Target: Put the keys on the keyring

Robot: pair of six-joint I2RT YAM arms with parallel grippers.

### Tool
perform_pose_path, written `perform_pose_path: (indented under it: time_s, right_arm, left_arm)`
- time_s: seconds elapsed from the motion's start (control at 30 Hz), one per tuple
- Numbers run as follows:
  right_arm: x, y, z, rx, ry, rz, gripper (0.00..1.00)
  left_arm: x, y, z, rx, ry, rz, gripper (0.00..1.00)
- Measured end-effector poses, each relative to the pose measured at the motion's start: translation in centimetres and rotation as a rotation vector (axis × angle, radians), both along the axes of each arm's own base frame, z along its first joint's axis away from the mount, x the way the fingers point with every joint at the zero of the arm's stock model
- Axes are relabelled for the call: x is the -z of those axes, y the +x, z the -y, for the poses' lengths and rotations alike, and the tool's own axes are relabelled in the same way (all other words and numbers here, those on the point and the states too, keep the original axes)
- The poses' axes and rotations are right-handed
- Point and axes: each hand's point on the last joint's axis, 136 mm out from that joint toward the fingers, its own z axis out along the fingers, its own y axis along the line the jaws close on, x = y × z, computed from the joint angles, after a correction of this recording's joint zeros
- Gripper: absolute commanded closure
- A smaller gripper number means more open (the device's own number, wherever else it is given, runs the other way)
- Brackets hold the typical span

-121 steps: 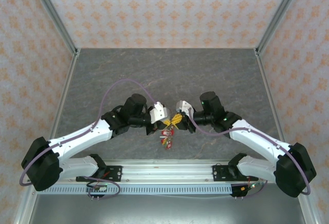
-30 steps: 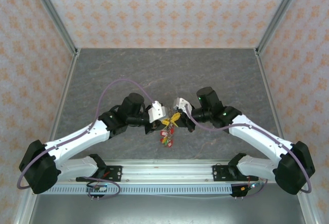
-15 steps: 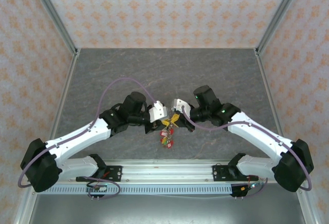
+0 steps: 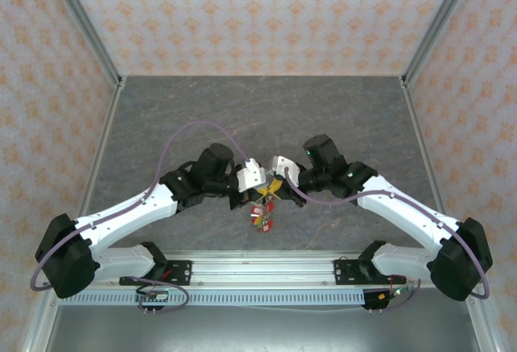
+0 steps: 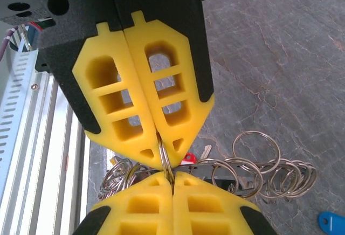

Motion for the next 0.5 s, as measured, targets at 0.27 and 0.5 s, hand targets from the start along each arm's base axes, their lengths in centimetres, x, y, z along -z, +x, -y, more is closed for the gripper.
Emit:
perform_pose_path:
  time_s: [0.27, 0.5]
  right_arm:
    - [0.41, -0.12, 0.05, 0.026, 0.098, -0.047, 0.88]
    - [0.19, 0.02, -0.15, 0.041, 0.183, -0.098, 0.91]
  left_arm:
    - [0.02, -0.21, 0.23, -0.012, -0.079, -0.010, 1.00]
    - [-0.44, -0.16, 0.44, -0.022, -0.138, -0.052, 1.00]
